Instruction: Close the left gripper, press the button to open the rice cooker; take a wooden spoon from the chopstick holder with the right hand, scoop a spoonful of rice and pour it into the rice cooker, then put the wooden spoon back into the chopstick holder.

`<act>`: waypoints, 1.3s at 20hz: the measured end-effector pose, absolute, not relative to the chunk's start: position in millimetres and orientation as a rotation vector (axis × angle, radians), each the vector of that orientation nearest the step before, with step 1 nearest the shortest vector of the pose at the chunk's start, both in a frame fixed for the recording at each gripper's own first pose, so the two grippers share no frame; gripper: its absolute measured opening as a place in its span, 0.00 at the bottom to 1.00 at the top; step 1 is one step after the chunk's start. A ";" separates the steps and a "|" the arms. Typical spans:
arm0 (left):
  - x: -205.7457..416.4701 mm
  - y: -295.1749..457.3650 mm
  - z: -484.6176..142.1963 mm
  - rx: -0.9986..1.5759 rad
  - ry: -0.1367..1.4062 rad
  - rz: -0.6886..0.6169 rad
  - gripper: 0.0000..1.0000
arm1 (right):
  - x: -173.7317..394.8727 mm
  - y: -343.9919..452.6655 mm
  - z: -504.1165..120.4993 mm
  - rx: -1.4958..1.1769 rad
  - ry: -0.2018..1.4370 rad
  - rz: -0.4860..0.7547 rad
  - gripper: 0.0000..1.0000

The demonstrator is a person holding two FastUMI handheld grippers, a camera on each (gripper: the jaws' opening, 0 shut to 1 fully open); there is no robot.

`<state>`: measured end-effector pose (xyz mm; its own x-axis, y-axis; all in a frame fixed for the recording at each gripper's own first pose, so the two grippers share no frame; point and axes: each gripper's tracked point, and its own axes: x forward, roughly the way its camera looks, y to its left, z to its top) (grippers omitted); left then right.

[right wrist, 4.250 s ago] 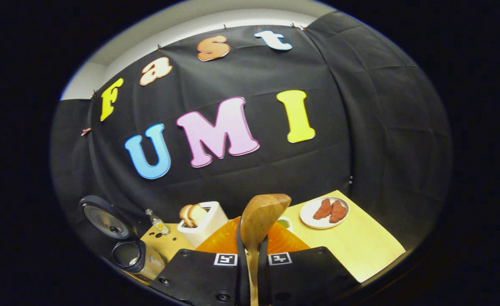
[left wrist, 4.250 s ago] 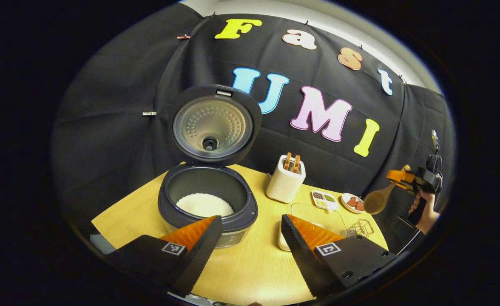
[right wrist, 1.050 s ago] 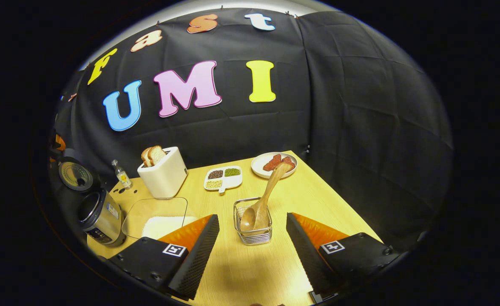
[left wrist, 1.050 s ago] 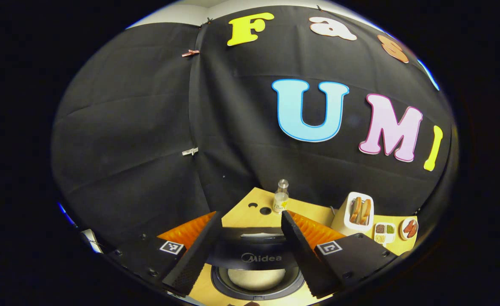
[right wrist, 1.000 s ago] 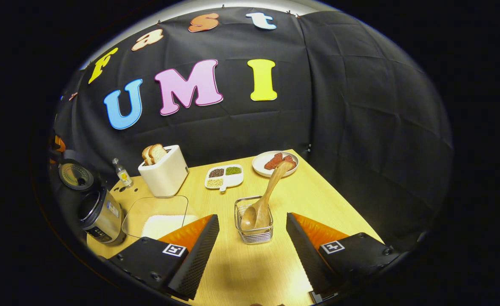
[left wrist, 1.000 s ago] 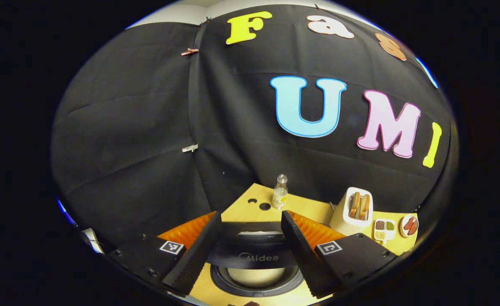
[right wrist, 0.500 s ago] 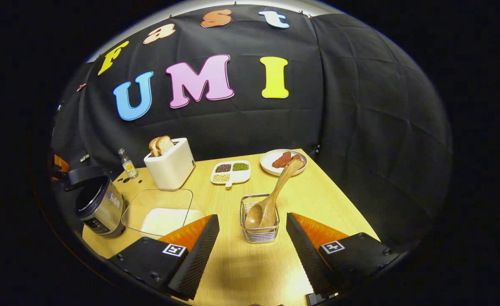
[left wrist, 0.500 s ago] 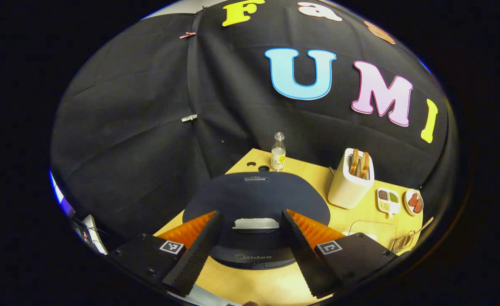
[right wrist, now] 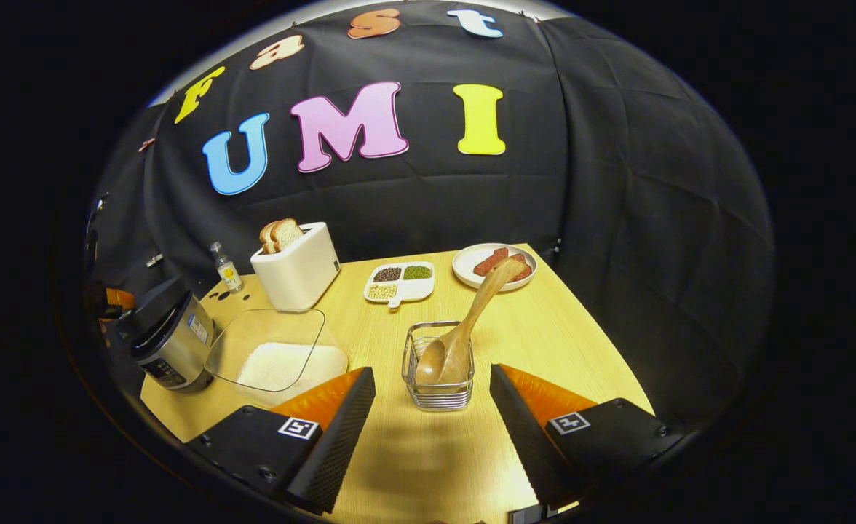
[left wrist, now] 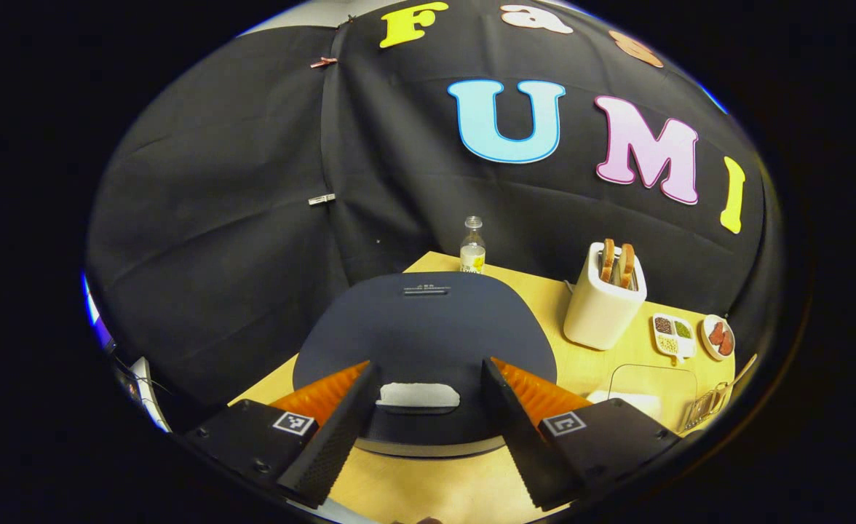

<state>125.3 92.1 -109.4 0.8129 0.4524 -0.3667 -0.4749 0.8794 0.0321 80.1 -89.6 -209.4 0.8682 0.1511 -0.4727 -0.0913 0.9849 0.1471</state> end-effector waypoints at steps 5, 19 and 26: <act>121.6 91.6 -129.0 -0.085 0.393 0.530 1.00 | 85.4 -96.9 -221.0 0.116 0.537 0.183 0.99; 119.5 85.0 -122.1 -0.020 0.324 0.440 0.99 | 76.1 -90.9 -182.4 0.052 0.485 0.204 0.99; 74.9 15.4 -20.9 0.047 0.097 0.204 0.95 | 53.8 -60.4 -92.3 0.044 0.297 0.165 0.98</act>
